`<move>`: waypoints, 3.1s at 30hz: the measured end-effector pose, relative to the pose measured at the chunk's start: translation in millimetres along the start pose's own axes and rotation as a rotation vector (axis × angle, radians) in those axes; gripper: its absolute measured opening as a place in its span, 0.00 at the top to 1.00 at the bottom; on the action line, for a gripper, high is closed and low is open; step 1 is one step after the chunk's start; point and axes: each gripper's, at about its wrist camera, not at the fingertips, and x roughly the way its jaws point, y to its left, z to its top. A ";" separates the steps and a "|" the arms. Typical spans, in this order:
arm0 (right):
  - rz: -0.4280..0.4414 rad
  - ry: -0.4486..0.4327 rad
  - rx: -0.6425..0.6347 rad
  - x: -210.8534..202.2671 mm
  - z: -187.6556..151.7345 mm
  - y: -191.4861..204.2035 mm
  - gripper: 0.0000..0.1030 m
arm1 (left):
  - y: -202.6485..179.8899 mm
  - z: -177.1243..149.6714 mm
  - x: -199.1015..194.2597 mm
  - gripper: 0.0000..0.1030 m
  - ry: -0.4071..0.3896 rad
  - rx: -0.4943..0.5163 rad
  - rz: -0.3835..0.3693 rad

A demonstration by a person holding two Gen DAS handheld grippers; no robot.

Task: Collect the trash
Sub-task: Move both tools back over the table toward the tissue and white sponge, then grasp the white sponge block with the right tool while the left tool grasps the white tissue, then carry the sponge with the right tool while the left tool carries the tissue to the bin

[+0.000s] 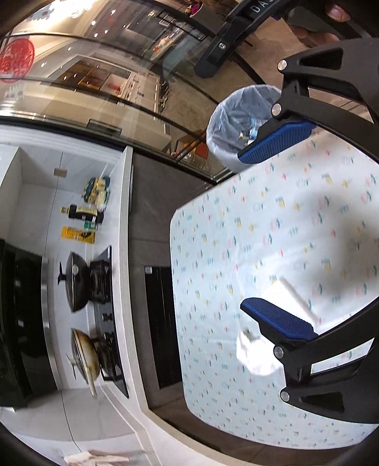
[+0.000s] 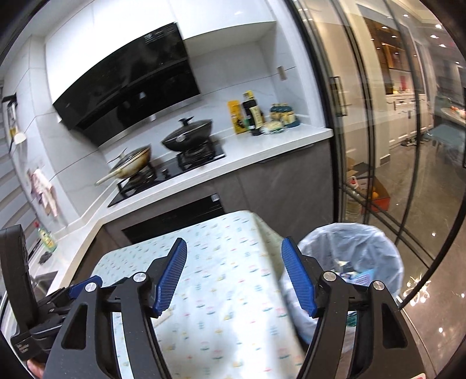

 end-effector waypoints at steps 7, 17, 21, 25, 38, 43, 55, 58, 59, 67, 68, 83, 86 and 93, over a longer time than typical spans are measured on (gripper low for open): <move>0.062 0.061 -0.043 19.3 -22.4 58.6 0.36 | 78.7 -9.7 -14.1 0.14 0.004 -0.070 0.074; 0.125 0.230 -0.038 78.0 -90.6 128.6 0.37 | 167.9 -36.4 -12.9 0.14 0.055 -0.129 0.161; 0.123 0.302 -0.032 108.4 -120.5 142.8 0.38 | 191.9 -43.9 0.1 0.12 0.088 -0.153 0.169; 0.106 0.360 -0.022 138.2 -141.7 147.6 0.44 | 209.9 -48.9 23.8 0.12 0.127 -0.169 0.167; 0.138 0.440 0.074 191.1 -165.2 138.6 0.62 | 218.4 -52.9 124.4 0.14 0.260 -0.179 0.091; 0.154 0.440 0.066 187.9 -164.0 137.8 0.65 | 209.0 -60.3 146.5 0.57 0.316 -0.155 0.042; 0.191 0.393 0.036 161.1 -144.1 139.4 0.92 | 177.0 -56.9 113.6 0.84 0.267 -0.131 0.023; 0.185 0.362 0.039 145.8 -131.1 128.8 0.94 | 166.4 -52.1 98.1 0.84 0.244 -0.130 0.020; 0.184 0.350 0.042 139.2 -125.8 124.0 0.94 | 162.9 -49.7 93.8 0.84 0.236 -0.126 0.017; 0.144 0.245 0.064 88.2 -88.9 77.1 0.95 | 110.3 -31.0 60.4 0.84 0.180 -0.070 -0.007; 0.136 0.227 0.070 80.3 -82.8 68.3 0.95 | 103.1 -29.1 57.0 0.84 0.175 -0.063 -0.012; 0.017 0.045 0.153 -3.1 -19.6 -57.1 0.95 | -38.5 -6.2 37.5 0.84 0.123 0.093 -0.114; -0.001 0.023 0.172 -14.2 -13.6 -81.3 0.95 | -63.7 -6.6 39.8 0.84 0.127 0.117 -0.133; -0.047 0.007 0.186 -21.5 -0.9 -127.9 0.95 | -121.3 -7.2 55.3 0.84 0.145 0.182 -0.169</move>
